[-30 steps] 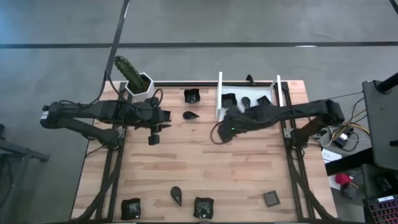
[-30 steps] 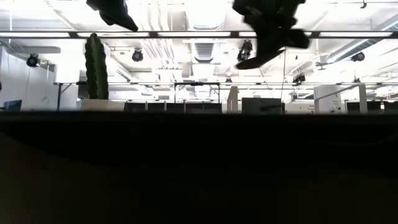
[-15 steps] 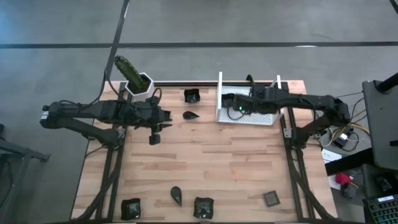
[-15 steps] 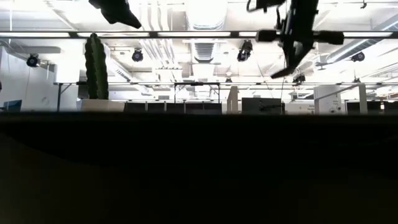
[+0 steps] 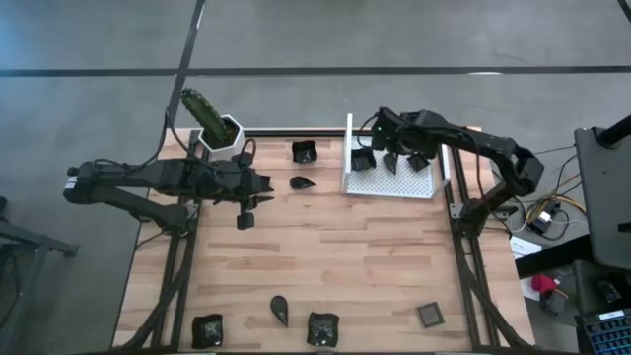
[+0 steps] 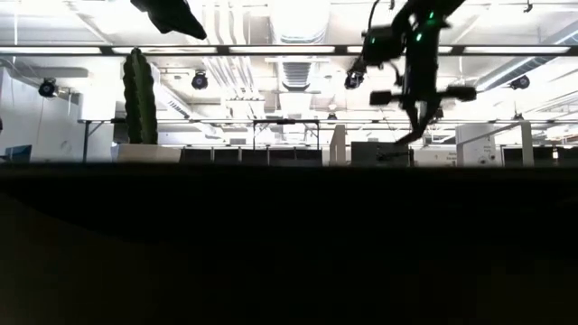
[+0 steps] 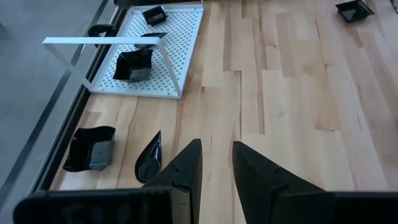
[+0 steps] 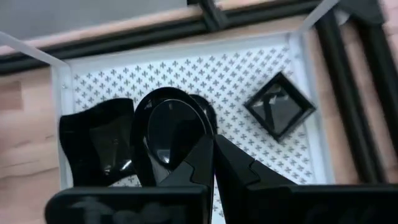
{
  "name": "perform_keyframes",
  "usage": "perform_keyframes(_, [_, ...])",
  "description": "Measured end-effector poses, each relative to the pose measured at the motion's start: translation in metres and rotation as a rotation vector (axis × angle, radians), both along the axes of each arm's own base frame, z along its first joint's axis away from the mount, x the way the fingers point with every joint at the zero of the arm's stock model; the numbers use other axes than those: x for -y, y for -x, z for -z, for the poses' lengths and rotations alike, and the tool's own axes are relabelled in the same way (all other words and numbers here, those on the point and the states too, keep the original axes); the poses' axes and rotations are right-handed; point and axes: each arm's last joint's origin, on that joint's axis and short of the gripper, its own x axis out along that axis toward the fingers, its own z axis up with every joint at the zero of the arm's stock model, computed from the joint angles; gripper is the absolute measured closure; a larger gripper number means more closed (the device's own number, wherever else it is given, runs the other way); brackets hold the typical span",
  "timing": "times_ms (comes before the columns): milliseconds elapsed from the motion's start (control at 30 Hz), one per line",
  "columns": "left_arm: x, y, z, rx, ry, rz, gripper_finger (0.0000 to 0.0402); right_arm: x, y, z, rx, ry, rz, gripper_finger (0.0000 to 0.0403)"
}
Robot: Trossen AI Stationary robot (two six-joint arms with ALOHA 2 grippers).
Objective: Pick & Place Mini shaped plates
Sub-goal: Stack the black drop shaped plate on top of the other black drop shaped plate on the shelf
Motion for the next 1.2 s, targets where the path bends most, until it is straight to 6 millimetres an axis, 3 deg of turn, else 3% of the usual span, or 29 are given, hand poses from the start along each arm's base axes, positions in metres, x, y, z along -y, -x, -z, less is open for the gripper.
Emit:
perform_keyframes(267, [0.000,0.000,0.000,-0.002,-0.011,0.008,0.0319,0.023,-0.003,0.051,-0.092,-0.174,0.021,0.0394])
perform_keyframes(500, [0.000,0.000,0.000,-0.003,-0.011,0.008,0.0319,0.032,-0.011,0.077,-0.143,-0.199,0.007,0.0394])
perform_keyframes(1200, [0.000,0.000,0.000,-0.006,-0.030,0.020,0.0319,0.044,-0.009,0.091,-0.162,-0.160,-0.006,0.0394])
